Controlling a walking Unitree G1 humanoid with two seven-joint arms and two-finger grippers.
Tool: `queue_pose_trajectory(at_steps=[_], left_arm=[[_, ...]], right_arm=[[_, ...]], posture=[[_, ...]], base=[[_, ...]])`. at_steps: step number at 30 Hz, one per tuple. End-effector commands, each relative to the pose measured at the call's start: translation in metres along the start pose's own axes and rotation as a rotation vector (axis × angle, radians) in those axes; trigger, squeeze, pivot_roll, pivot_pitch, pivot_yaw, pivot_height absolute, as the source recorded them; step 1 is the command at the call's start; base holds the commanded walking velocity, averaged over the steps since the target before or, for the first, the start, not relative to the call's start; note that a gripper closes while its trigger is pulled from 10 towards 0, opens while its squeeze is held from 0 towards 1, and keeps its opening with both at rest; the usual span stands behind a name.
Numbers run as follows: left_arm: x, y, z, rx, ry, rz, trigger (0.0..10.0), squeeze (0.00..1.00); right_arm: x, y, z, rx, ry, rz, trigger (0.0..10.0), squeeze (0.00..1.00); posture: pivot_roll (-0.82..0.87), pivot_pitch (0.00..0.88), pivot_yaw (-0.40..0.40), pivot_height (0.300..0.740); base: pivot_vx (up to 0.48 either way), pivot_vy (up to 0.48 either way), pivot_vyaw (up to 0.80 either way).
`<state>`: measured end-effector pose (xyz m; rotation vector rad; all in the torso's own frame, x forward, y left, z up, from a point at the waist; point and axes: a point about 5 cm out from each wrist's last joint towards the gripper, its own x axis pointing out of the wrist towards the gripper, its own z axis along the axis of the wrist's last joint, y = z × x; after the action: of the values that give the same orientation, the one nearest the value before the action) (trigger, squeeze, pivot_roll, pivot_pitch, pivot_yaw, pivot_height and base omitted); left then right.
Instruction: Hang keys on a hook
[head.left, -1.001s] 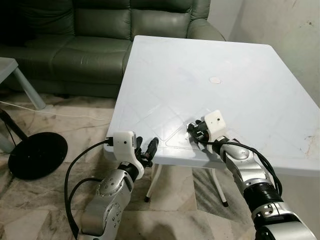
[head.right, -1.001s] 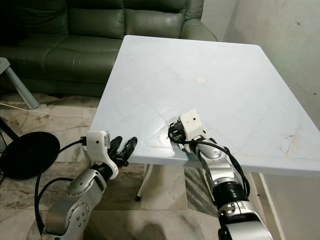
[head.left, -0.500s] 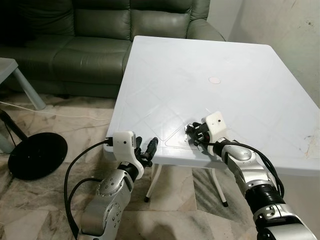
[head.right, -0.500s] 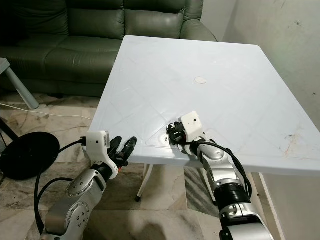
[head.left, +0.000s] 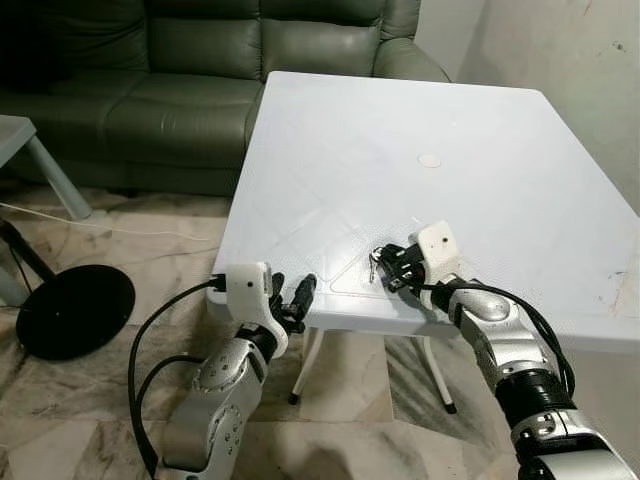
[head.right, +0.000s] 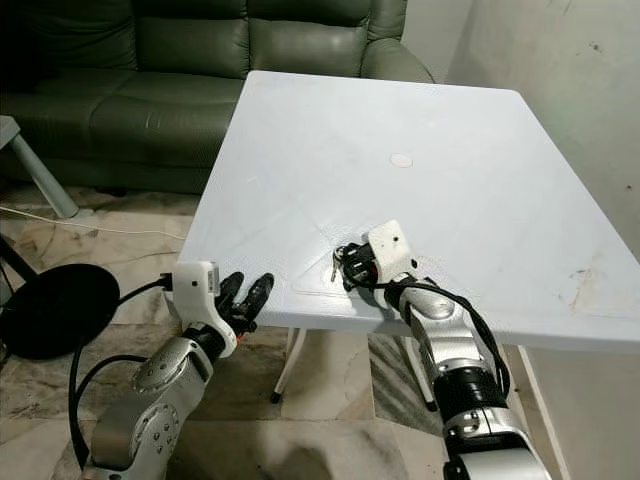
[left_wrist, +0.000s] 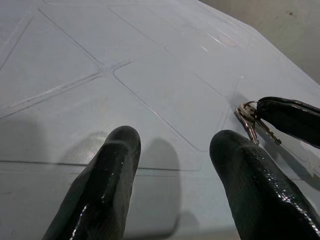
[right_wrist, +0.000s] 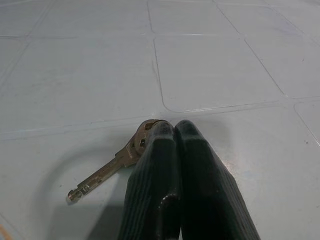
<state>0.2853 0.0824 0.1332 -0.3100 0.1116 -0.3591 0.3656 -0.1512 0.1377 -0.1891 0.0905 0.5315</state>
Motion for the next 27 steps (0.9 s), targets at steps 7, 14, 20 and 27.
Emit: queue_pose_trajectory(at_steps=[7,14,20,27], left_arm=[[0.0024,-0.0103,-0.0028,-0.041,0.004,-0.018,10.0,0.0],[0.0026,-0.0102,-0.0031,-0.042,0.005,-0.016,10.0,0.0],[0.0027,-0.01,-0.0032,-0.041,0.004,-0.017,10.0,0.0],[0.0025,-0.01,-0.0028,-0.042,0.002,-0.017,10.0,0.0]], right_arm=[[-0.0031,-0.0026,-0.0004,0.016,0.008,0.022,5.8,0.0],[-0.0034,-0.0012,-0.0015,0.038,0.005,0.054,10.0,1.0],[-0.003,0.0002,-0.0026,0.029,0.025,0.082,10.0,0.0],[-0.0029,0.0023,-0.0024,0.023,0.026,0.101,10.0,0.0]], posture=[[0.07,0.169,-0.065,0.74],[0.07,0.17,-0.066,0.74],[0.07,0.168,-0.067,0.74],[0.07,0.169,-0.066,0.74]], base=[[0.0,0.0,0.0],[0.0,0.0,0.0],[0.0,0.0,0.0],[0.0,0.0,0.0]])
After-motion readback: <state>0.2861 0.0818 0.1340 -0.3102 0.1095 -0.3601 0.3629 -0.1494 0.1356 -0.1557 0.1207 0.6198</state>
